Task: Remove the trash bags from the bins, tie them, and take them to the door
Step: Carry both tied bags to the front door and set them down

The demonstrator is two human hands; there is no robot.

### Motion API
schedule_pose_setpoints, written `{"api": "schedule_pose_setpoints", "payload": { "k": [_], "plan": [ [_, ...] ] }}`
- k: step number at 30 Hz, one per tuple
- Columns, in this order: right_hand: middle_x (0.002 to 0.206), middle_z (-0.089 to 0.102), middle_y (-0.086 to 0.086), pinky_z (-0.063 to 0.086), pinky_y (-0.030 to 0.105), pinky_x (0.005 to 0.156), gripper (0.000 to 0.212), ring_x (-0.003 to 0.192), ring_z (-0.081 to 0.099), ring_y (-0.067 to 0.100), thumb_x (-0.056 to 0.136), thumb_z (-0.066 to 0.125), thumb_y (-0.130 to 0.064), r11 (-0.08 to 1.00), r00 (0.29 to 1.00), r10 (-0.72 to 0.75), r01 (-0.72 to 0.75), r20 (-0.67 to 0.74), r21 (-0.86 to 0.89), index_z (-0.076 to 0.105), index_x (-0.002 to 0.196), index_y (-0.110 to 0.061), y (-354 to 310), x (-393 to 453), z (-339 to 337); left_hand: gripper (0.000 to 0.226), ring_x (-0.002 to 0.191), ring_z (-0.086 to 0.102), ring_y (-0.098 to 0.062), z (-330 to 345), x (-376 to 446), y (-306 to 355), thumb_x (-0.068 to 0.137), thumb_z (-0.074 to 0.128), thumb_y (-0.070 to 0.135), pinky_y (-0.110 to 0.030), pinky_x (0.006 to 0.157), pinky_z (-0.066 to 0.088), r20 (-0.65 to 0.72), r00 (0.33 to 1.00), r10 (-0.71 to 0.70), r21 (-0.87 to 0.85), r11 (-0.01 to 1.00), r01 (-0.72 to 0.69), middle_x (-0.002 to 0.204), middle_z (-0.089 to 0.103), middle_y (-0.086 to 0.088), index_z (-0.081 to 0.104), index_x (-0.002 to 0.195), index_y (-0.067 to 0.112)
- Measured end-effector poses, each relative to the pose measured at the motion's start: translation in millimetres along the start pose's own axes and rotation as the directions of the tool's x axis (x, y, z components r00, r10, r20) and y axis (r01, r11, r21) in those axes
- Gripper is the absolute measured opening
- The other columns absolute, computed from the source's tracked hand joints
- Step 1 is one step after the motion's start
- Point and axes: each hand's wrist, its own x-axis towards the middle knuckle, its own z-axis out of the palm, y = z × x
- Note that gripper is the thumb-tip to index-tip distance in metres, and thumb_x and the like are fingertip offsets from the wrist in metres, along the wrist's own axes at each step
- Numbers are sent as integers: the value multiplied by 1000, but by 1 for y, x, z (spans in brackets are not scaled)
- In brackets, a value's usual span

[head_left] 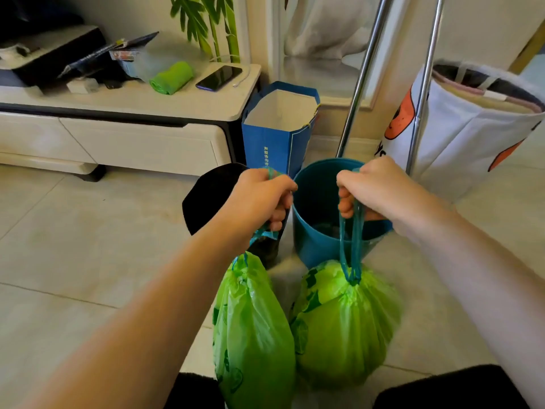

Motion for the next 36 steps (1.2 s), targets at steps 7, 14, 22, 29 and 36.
{"api": "schedule_pose_setpoints", "payload": {
  "k": [7, 14, 22, 29, 36],
  "plan": [
    [51, 65, 5, 60, 37, 70, 23, 54, 65, 20, 88, 57, -16, 955, 991, 107, -125, 82, 271, 63, 69, -5, 5, 28, -6, 15, 36, 33, -13, 5, 11, 3, 93, 53, 12, -21, 33, 33, 72, 995, -74, -148, 985, 84, 56, 48, -5, 60, 85, 1],
    [52, 63, 0, 39, 13, 41, 31, 43, 57, 11, 93, 53, -26, 959, 861, 282, -246, 423, -140, 62, 72, -6, -25, -4, -45, 21, 39, 39, -14, 14, -12, 48, 94, 54, 17, -23, 39, 38, 127, 936, -328, 59, 945, 323, 52, 47, -1, 59, 77, 5],
    [49, 62, 7, 44, 20, 45, 47, 36, 51, 11, 93, 50, -32, 843, 717, 537, -449, 444, -294, 57, 52, -11, -48, -76, -120, 29, 42, 33, -13, 52, -88, 130, 94, 51, 13, -24, 45, 31, 226, 742, -631, 93, 772, 629, 49, 28, 4, 45, 65, 12],
    [41, 57, -1, 40, 18, 48, 41, 37, 52, 9, 88, 51, -22, 801, 762, 597, -580, 249, -147, 57, 48, -13, -96, -147, -216, 38, 49, 54, -16, 97, -133, 231, 90, 55, 8, -23, 55, 44, 237, 725, -646, 438, 738, 514, 43, 49, 1, 46, 54, 12],
    [38, 56, -4, 52, 21, 63, 34, 46, 57, 14, 88, 54, -17, 683, 706, 701, -705, 100, 190, 60, 55, -9, -117, -232, -335, 23, 52, 57, -18, 173, -174, 327, 91, 54, 7, -35, 67, 49, 367, 648, -667, 564, 714, 415, 59, 60, -13, 58, 69, 4]
  ]
}}
